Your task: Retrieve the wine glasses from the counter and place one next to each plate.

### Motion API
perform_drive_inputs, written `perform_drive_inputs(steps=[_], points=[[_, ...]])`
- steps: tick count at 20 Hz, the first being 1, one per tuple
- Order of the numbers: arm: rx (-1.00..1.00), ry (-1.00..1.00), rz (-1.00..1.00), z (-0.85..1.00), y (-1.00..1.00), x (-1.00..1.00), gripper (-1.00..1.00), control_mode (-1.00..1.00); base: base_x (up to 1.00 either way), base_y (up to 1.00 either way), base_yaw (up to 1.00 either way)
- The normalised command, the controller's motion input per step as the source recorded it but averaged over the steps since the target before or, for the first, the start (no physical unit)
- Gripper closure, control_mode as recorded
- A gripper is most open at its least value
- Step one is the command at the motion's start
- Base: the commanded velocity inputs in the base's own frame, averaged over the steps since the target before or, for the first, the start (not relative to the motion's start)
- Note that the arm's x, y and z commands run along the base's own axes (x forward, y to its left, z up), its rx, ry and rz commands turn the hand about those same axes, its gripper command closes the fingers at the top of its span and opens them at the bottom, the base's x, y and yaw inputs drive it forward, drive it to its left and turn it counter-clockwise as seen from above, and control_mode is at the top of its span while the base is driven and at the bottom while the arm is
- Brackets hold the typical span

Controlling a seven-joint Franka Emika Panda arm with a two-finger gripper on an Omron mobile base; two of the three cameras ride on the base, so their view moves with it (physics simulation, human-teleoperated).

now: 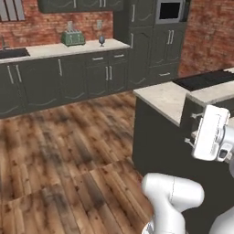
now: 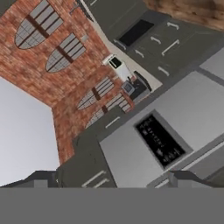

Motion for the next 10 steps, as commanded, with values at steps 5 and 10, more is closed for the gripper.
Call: perform_drive_inputs(steps=[5,10], points=[[0.0,0.0,0.0,0.0,0.0,0.0,-1.0,1.0,1.0,1.0,-0.42],[0.0,0.0,0.0,0.0,0.0,0.0,-1.0,1.0,1.0,1.0,-0.41]])
